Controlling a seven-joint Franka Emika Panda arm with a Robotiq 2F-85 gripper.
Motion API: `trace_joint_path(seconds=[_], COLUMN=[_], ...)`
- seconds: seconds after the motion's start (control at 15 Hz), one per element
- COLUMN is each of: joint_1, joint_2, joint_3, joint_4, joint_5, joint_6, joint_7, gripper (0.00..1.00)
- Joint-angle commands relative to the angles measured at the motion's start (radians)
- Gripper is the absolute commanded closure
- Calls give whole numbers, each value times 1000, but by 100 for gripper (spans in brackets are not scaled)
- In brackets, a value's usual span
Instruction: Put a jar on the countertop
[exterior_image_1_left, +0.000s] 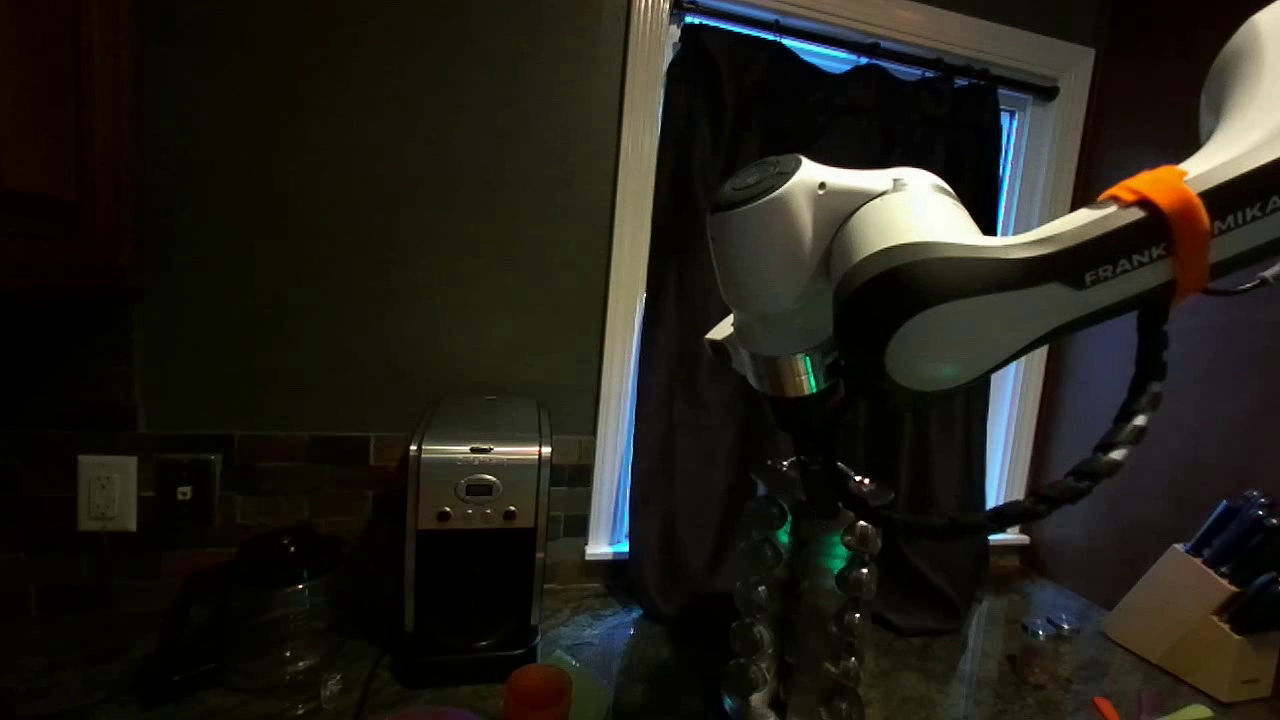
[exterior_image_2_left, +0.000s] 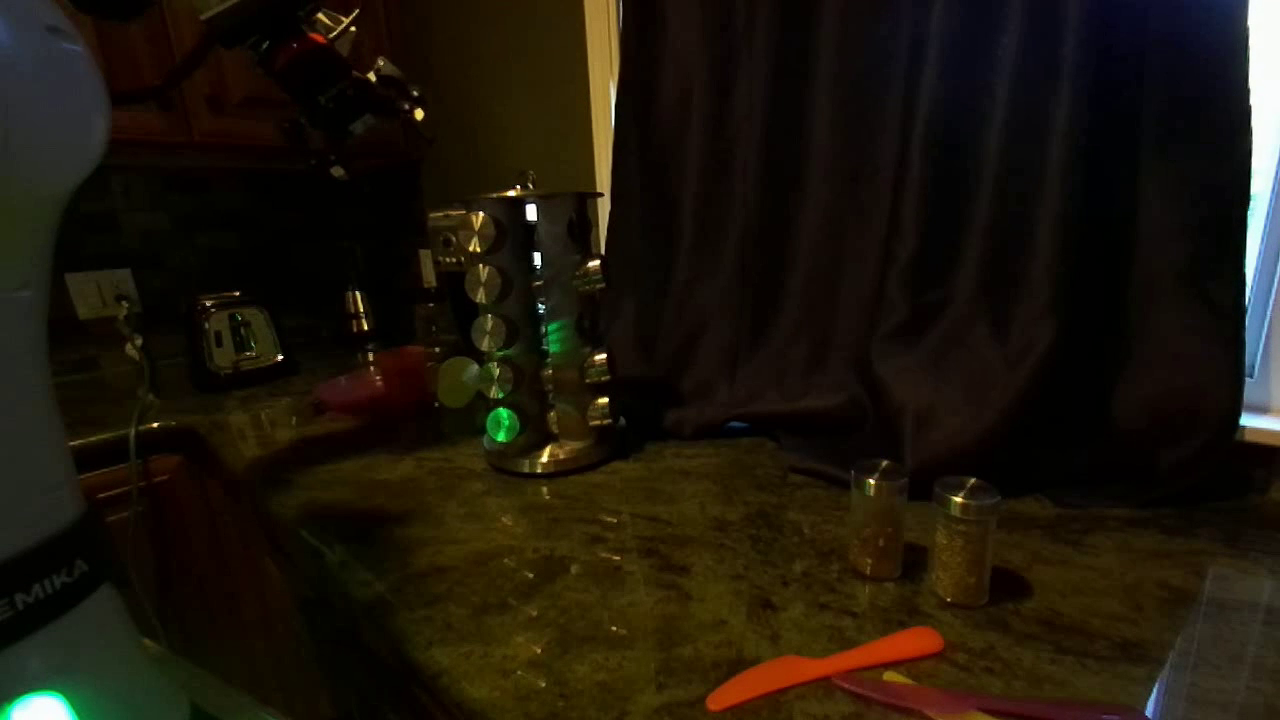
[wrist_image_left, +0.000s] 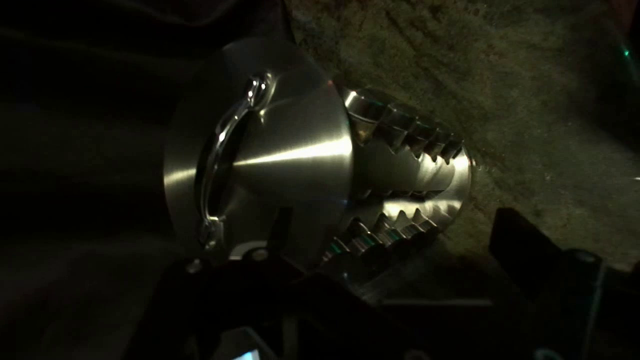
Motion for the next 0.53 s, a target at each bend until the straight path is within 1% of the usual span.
trace_joint_path(seconds=[0.0, 0.4, 0.47], joint_1=[34, 46, 50], joint_2=[12, 22, 32], joint_3=[-17, -16, -4], joint_4=[3, 2, 17], joint_5=[-8, -14, -35], joint_6=[-6, -5, -25], joint_7=[-9, -33, -47], gripper=[0, 0, 0])
